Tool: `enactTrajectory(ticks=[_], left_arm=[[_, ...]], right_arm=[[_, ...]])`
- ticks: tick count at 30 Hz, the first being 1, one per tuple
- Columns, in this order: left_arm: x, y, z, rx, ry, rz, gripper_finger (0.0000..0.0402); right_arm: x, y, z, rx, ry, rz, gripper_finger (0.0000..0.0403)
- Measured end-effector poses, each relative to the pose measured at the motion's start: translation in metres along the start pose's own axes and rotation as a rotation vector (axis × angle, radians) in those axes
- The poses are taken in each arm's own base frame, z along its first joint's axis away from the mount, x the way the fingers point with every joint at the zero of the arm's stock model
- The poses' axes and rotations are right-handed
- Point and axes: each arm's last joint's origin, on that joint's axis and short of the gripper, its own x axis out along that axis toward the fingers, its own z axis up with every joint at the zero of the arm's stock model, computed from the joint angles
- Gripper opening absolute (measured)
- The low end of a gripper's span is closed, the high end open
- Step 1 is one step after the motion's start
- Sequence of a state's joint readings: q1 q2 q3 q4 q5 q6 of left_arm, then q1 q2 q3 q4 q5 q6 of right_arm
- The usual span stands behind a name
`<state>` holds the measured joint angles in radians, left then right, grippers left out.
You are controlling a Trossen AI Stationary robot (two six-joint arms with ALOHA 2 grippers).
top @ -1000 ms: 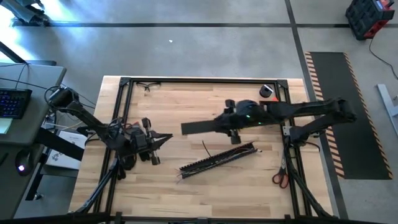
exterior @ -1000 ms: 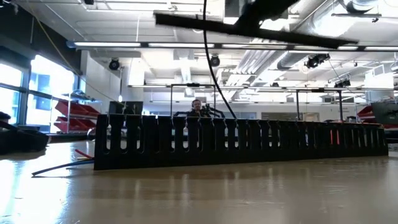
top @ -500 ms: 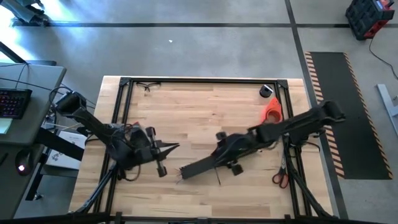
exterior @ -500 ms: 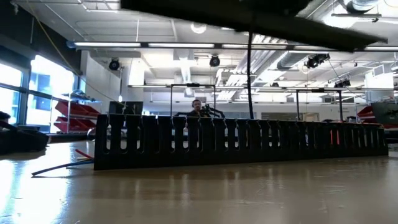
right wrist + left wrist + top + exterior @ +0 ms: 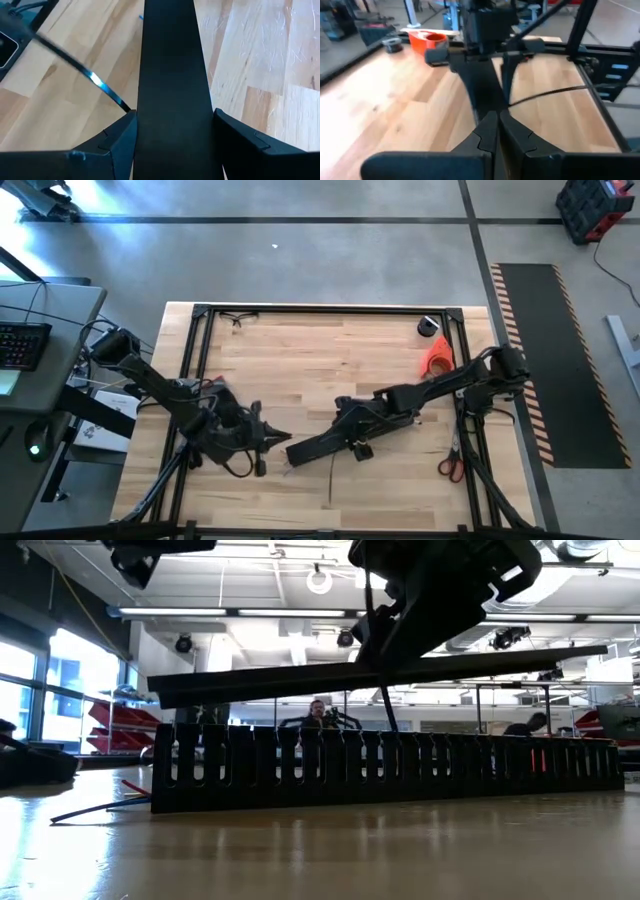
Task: Ziptie cables
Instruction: Close the black cable duct
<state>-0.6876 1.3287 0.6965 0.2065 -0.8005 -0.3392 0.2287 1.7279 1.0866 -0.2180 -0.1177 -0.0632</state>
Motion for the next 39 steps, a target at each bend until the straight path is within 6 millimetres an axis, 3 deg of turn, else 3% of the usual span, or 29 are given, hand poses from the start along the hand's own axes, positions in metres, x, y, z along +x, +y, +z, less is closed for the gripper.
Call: enactTrajectory(ticks=[8, 15, 21, 30, 39], left_arm=[[0.014, -0.003, -0.017, -0.017, 0.071, 0.001, 0.0], [0.03, -0.012, -0.039, -0.036, 0.121, 0.004, 0.0], [0.038, -0.015, -0.054, -0.061, 0.157, 0.024, 0.0], [0.04, -0.018, -0.05, -0.056, 0.111, 0.004, 0.0], [0.041, -0.017, -0.049, -0.059, 0.108, 0.002, 0.0]], right_arm=[[0.001, 0.004, 0.001, -0.031, -0.008, 0.007, 0.0206], [0.019, 0.003, -0.007, -0.056, 0.032, 0.018, 0.0206], [0.018, 0.003, -0.007, -0.056, 0.031, 0.018, 0.0206], [0.011, 0.007, 0.004, -0.106, 0.006, -0.006, 0.0205], [0.011, 0.006, -0.003, -0.089, 0.075, -0.027, 0.0205]])
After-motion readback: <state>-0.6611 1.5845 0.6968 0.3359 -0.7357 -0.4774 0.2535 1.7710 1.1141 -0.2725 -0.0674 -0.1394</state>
